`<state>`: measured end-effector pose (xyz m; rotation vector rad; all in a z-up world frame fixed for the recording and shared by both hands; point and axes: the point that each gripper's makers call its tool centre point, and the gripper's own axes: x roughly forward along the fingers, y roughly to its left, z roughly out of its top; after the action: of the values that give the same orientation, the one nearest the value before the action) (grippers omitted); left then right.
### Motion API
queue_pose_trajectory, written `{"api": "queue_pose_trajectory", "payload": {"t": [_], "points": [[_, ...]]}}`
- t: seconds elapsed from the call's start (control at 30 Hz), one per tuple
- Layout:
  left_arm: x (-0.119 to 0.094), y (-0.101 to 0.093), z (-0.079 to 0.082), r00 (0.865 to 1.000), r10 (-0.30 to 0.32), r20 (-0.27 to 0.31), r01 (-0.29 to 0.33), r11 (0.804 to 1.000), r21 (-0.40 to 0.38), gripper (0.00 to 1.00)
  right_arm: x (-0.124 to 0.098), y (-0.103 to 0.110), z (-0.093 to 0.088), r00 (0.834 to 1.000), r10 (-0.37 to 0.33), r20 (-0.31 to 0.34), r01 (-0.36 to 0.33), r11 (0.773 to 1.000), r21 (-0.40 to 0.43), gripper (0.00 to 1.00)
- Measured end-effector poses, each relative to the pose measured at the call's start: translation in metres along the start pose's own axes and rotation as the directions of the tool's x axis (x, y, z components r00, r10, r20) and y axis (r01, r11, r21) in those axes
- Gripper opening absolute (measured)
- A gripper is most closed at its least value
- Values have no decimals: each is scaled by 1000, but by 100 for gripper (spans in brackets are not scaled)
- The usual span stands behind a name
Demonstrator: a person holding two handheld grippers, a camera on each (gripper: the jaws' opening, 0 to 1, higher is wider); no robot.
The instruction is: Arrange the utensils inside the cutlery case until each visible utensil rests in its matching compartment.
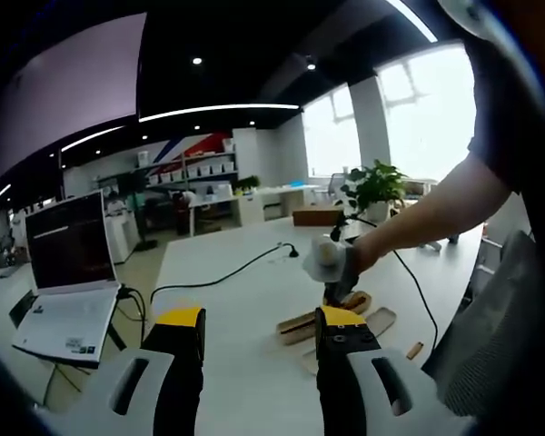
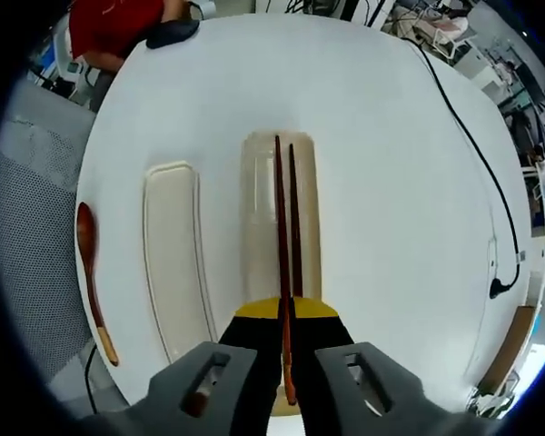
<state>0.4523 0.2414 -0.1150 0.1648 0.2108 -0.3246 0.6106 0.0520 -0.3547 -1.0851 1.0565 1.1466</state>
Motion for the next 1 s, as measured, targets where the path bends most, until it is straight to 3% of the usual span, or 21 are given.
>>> {"api": "queue_pose_trajectory", "payload": {"t": [0.43,0.57,0.63,1.0], "points": [[0,0,0,1000,0,-4,0,1000,1,50,4,5,0,1000,14,-5,-13,1000,20,0],[0,0,0,1000,1,-2,-1,1000,1,50,2,-2,2,999,-8,38,7,1000,20,2],[0,0,1,1000,2,1,-2,1000,1,50,-1,-2,3,998,-16,66,13,999,43,13],[0,-1,2,1000,-3,9,3,1000,6,50,-35,1,5,981,-113,159,92,987,135,16]]}}
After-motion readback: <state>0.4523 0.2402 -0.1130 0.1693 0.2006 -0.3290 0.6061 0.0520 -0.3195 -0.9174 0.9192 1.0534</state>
